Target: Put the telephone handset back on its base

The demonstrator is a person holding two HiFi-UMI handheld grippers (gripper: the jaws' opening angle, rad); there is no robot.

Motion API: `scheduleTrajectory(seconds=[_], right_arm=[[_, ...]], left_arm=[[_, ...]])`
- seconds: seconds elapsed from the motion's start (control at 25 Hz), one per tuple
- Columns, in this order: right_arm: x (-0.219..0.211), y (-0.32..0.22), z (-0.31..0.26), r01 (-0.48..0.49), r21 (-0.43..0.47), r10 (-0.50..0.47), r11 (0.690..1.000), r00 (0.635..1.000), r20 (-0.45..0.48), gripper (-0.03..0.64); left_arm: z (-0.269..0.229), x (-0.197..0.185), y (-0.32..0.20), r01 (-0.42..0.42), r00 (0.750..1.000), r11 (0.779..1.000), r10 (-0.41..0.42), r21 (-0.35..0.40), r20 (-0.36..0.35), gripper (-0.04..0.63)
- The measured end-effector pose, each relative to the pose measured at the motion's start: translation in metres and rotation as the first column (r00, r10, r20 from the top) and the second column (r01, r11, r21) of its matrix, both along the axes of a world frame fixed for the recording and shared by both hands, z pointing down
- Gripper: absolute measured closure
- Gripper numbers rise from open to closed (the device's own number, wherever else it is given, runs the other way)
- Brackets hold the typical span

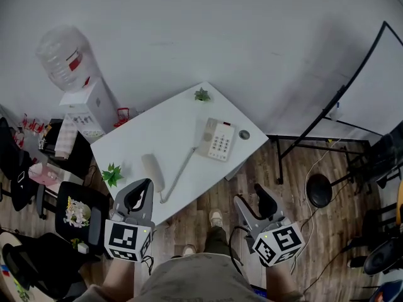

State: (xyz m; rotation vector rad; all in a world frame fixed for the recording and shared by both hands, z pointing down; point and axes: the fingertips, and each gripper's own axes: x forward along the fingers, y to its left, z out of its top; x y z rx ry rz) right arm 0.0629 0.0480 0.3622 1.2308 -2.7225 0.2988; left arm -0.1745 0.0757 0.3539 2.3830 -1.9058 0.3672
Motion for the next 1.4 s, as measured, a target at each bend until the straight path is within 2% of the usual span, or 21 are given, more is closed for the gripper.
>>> scheduleTrajectory(seconds=[0.52,0.88,1.16,1.4], right_arm=[[0.004,-0.148,0.006,0.132,-0.031,-0.132,0.991,0.991,0.003,0.353],[-0.002,-0.245,0.007,0.276,-0.027,-0.276,0.961,0.961,0.008,0.354],[-0.010,-0.284,0.013,0.350,-0.034,-0.350,0.936,0.937,0.014,0.356],[-0.020,-0.302,0.016,0.374,-0.050,-0.373,0.926,0.927,0.025,0.370]], left_arm=[[-0.003,0.016,-0.124,0.115,0.993,0.993,-0.115,-0.024,0.026,0.592],[0.000,0.018,-0.183,0.262,0.965,0.964,-0.260,-0.049,0.044,0.592],[0.003,0.017,-0.203,0.345,0.938,0.937,-0.342,-0.058,0.054,0.592],[-0.001,0.009,-0.213,0.380,0.924,0.923,-0.375,-0.068,0.078,0.592]])
